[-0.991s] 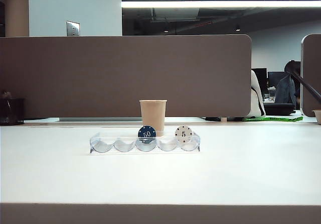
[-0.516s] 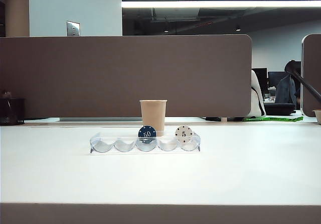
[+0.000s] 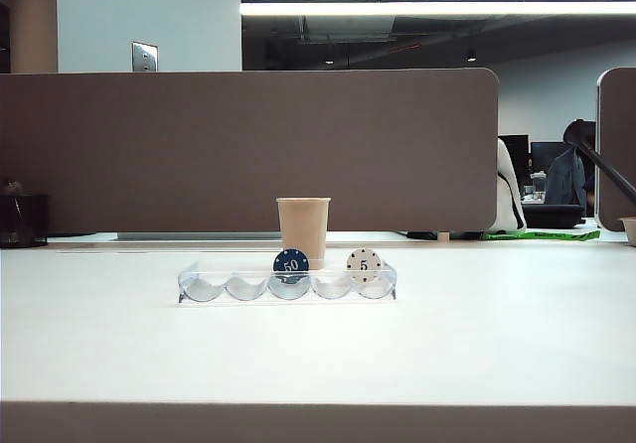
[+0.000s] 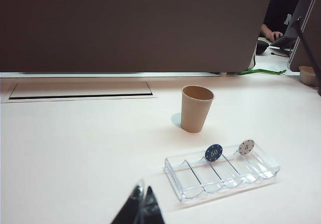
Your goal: Pick up the chip with the greater value and put it into the paper cup.
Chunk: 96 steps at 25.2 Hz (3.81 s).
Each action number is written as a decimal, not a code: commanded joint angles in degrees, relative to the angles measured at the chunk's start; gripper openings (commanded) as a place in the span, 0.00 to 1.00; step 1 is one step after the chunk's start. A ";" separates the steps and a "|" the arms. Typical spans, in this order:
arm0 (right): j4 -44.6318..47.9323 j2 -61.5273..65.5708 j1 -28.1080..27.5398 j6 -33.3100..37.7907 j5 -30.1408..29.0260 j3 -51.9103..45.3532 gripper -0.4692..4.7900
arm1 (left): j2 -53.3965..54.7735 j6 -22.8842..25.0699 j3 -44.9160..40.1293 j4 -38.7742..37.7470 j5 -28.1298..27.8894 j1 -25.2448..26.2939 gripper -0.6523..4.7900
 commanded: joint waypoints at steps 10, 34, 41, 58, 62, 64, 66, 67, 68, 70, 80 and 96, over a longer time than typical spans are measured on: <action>1.62 -0.04 0.00 1.25 -0.57 -0.09 0.08 | 0.11 0.59 -5.14 3.21 -0.44 -0.09 0.11; 2.32 -0.04 0.00 2.89 -1.66 -0.09 0.08 | 0.11 9.05 -17.57 15.26 -10.23 3.04 0.11; 2.49 -0.04 0.00 2.89 -2.49 -0.09 0.08 | 0.11 7.91 -17.57 17.55 -4.79 9.42 0.11; 4.57 -0.02 -0.07 -2.05 3.52 -0.09 0.08 | 0.11 -0.02 -17.55 20.79 -4.92 11.15 0.11; 4.02 -0.02 -0.09 -2.97 5.49 -0.09 0.08 | 0.11 0.04 -17.55 20.74 -4.92 11.15 0.11; 2.19 -0.02 -0.11 -2.97 5.51 -0.09 0.08 | 0.11 0.07 -17.55 20.41 -4.94 11.15 0.11; -0.07 -0.02 -0.07 -2.93 5.44 -0.09 0.08 | 0.11 0.11 -17.55 20.39 -5.35 11.15 0.11; -0.42 -0.02 -0.07 -2.91 5.44 -0.09 0.08 | 0.11 0.35 -17.55 20.35 -5.42 11.15 0.11; -0.50 -0.02 -0.07 -2.84 5.27 -0.09 0.08 | 0.11 0.74 -17.55 20.37 -5.38 11.15 0.11; -0.57 -0.02 -0.07 -2.78 4.02 -0.09 0.08 | 0.11 3.30 -17.55 20.39 -5.07 11.15 0.11; -0.72 -0.02 -0.07 0.92 0.79 -0.09 0.08 | 0.11 4.09 -17.55 20.50 -5.11 11.15 0.11; 3.69 -0.04 3.08 1.68 1.66 -0.11 0.08 | 0.11 4.07 -17.55 20.50 -4.90 11.15 0.11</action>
